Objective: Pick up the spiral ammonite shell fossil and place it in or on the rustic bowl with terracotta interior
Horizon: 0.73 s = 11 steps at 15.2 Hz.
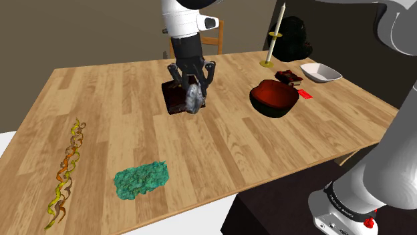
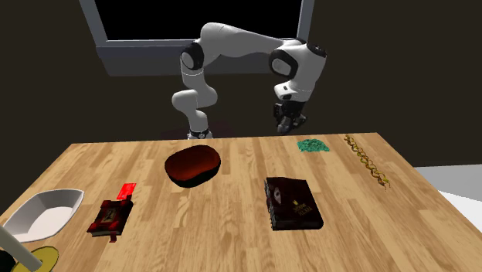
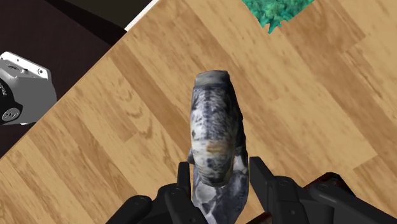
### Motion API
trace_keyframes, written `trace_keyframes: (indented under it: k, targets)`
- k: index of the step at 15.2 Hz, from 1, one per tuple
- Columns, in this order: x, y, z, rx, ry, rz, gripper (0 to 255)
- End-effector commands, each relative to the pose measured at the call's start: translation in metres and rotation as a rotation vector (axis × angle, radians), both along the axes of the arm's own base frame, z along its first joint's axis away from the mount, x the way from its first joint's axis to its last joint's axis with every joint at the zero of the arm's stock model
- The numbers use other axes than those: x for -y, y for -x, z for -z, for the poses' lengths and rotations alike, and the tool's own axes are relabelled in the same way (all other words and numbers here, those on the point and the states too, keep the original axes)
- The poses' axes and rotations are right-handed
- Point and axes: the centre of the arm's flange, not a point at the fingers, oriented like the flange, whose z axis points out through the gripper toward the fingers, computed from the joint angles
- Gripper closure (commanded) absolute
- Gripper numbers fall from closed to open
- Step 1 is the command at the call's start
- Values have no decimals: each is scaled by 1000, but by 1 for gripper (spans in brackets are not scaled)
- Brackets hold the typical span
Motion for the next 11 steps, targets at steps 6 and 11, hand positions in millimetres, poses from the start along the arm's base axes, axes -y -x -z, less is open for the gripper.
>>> trace_keyframes:
  k: [6, 11]
  targets:
    - [89, 11, -3, 0, 0, -1, 255]
    - [155, 19, -3, 0, 0, -1, 255]
